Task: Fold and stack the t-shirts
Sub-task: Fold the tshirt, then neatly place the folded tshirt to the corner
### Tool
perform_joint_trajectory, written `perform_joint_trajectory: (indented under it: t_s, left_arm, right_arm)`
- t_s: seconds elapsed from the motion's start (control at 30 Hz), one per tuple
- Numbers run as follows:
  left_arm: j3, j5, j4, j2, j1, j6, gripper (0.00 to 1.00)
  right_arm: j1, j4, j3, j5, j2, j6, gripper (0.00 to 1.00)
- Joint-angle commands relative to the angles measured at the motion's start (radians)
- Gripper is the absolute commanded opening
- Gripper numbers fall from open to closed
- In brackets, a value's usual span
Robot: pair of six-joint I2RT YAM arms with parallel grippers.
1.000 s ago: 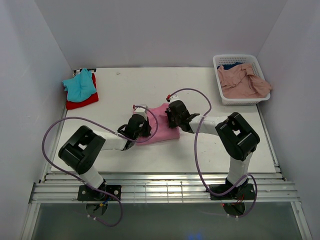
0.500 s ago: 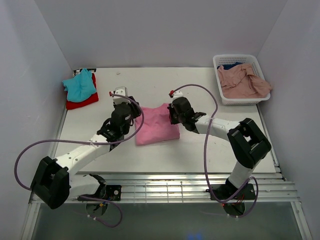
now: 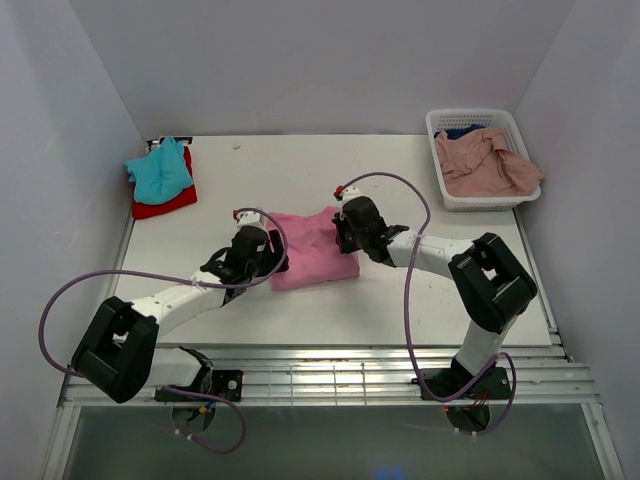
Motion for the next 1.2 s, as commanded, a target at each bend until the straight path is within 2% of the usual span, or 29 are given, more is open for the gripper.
perform_joint_trajectory:
  t_s: [0.0,0.23,0.43,0.7,0.87,0.93,1.17]
  left_arm:
    - [-0.034,0.114,0.035,-0.071,0.035,-0.029,0.78]
    - [-0.143,0.301,0.183,-0.060,0.181,-0.040,0.79]
    - [-0.212,0.465,0.331,0.001,0.247,-0.076,0.80]
    - [-0.294,0.651,0.579,0.096,0.287,-0.139,0.81]
    - [-0.280,0.725,0.671,0.227,0.290,-0.171,0.81]
    - [-0.271,0.758,0.754,0.288,0.291,-0.199,0.81]
    - [-0.210,0.786,0.846,0.415,0.290,-0.244,0.82]
  right_arm:
    - [0.006,0.006,-0.002,-0.017,0.017,-0.002,0.08]
    - [0.006,0.002,0.002,-0.031,0.041,0.003,0.08]
    - [0.006,-0.006,-0.004,-0.017,0.047,0.009,0.08]
    - [0.007,-0.026,0.013,-0.013,0.075,0.009,0.08]
    - [0.010,-0.029,0.018,-0.028,0.089,0.008,0.08]
    - [0.013,-0.028,0.016,-0.030,0.093,0.009,0.08]
    - [0.016,-0.017,0.007,-0.044,0.109,0.018,0.08]
